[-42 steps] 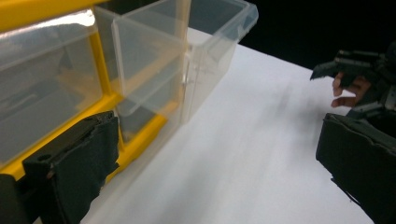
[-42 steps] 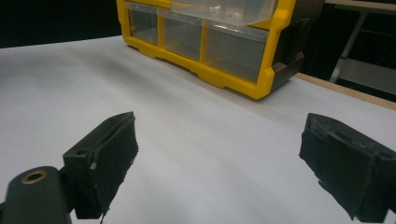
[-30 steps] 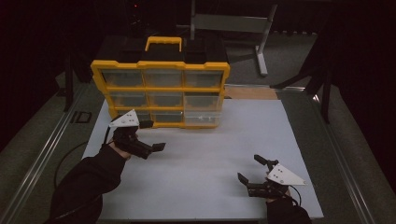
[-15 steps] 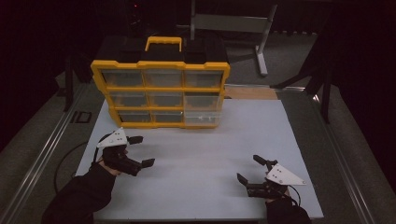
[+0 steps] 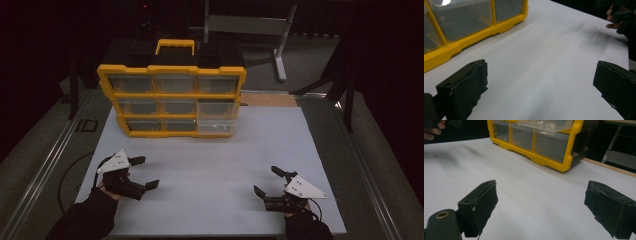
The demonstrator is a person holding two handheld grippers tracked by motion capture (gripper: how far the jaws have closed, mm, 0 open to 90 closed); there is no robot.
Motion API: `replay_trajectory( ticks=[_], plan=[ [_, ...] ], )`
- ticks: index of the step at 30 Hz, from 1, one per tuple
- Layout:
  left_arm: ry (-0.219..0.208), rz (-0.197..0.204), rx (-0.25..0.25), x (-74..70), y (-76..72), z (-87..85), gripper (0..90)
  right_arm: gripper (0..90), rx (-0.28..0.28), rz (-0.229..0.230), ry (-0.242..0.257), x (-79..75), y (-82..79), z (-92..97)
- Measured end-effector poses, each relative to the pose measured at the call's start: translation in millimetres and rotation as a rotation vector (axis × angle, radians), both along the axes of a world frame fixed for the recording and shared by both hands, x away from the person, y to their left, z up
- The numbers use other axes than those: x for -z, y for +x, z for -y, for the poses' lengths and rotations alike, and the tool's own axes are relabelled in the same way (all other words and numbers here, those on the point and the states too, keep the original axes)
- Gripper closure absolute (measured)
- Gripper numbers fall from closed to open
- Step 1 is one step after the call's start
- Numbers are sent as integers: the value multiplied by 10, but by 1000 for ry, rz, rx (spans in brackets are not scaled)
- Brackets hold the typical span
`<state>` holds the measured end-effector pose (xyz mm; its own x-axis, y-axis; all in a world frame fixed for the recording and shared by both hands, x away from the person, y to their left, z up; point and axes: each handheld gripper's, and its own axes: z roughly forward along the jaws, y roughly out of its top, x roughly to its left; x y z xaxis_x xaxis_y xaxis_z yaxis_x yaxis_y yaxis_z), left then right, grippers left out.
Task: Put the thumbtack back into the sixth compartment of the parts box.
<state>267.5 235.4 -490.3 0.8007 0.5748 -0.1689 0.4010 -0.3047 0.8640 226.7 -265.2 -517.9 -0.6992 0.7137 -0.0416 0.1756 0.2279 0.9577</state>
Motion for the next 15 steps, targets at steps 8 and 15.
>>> replay_trajectory(
  ticks=[8, 15],
  plan=[
    [27, -5, -32, 151, -76, -67, 0, 109, -2, -5, 2, 3, -1, -3],
    [9, 0, -81, 251, -116, -127, 0, 109, -3, 0, -2, 9, 5, 8]
  ],
)
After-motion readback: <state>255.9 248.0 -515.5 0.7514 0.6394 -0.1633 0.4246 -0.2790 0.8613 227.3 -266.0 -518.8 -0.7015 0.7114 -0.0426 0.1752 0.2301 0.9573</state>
